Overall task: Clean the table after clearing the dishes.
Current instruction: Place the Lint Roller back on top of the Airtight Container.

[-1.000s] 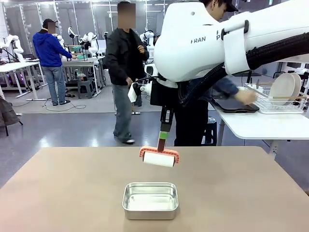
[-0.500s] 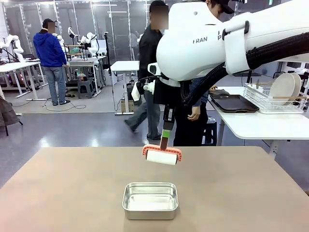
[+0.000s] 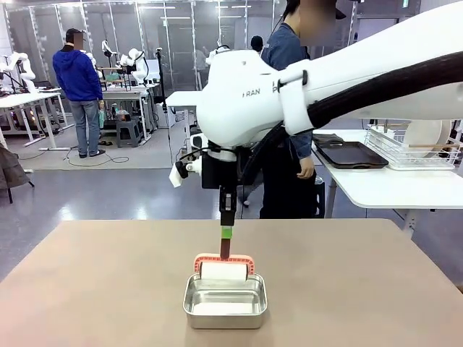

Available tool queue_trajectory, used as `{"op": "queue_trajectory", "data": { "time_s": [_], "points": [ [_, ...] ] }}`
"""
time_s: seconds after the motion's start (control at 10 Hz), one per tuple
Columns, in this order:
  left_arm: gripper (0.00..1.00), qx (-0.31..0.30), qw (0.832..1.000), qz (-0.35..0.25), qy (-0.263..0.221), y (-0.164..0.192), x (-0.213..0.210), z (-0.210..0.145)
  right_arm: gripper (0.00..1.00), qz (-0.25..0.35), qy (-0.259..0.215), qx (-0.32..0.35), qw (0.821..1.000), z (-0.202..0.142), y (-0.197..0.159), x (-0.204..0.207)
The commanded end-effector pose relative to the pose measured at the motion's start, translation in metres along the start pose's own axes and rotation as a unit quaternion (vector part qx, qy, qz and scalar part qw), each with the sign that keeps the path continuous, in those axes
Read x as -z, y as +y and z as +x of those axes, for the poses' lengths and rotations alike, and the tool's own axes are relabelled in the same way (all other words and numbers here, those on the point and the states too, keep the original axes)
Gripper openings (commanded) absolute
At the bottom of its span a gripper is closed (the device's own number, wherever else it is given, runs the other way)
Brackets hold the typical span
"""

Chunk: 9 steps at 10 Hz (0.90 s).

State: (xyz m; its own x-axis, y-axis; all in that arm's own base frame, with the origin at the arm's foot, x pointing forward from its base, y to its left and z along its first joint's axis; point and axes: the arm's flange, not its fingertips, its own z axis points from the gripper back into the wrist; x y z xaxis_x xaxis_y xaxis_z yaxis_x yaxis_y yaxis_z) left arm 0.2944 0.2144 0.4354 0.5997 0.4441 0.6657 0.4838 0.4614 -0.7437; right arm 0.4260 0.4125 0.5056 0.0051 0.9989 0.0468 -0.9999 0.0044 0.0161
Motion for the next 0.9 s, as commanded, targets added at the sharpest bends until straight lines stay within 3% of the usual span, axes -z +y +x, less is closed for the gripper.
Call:
{"op": "queue_trajectory", "data": {
  "time_s": [0.0,0.8],
  "points": [
    [1.00,-0.005,1.000,-0.004,0.001,-0.002,-0.003,0.001,0.22,0.033,0.012,-0.009,0.999,0.014,-0.010,-0.003],
    [1.00,-0.005,1.000,-0.004,0.001,-0.002,-0.003,0.001,0.22,0.111,0.035,-0.020,0.993,0.024,-0.044,0.065]
  ]
}}
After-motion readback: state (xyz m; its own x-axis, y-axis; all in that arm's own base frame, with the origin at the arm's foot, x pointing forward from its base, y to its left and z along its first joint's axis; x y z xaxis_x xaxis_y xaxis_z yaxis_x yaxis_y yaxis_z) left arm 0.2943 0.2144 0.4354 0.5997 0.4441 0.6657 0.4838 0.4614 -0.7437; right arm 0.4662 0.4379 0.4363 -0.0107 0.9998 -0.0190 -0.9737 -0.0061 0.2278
